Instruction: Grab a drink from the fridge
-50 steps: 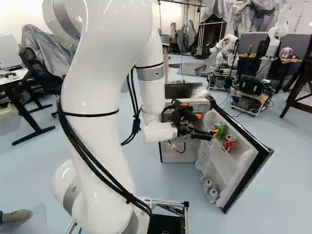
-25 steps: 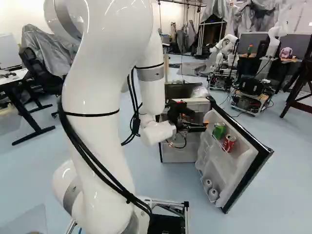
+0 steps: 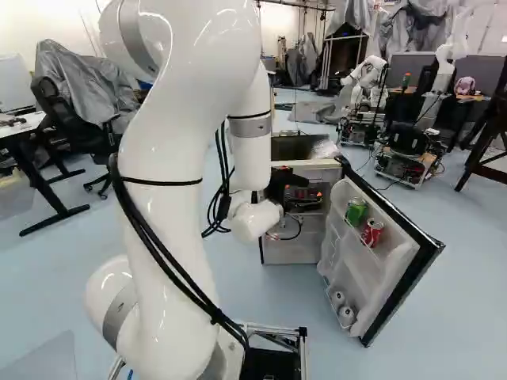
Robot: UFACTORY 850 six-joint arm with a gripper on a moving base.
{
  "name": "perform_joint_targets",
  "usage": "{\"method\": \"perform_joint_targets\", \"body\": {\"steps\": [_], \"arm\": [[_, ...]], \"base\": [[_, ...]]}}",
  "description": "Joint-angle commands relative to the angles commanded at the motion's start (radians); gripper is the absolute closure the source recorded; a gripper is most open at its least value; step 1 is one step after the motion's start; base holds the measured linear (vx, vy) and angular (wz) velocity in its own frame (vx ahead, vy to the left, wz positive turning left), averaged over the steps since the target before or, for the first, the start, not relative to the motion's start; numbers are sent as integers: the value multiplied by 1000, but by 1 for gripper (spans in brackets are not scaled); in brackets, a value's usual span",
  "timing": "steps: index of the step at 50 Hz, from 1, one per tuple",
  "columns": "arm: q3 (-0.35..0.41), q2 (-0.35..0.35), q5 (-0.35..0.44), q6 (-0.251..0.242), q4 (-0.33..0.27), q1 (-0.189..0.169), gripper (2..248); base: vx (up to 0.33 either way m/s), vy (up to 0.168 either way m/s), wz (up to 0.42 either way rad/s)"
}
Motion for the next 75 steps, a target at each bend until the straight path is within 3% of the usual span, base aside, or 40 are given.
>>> {"method": "perform_joint_targets", "body": {"steps": [18, 36, 75], "arm": [[-18, -57, 0, 0, -182, 0, 3], [-39, -117, 0, 0, -288, 0, 3], [-101, -253, 0, 0, -306, -4, 3]], "base": [[0, 0, 0], [0, 0, 0], [0, 0, 0]]}}
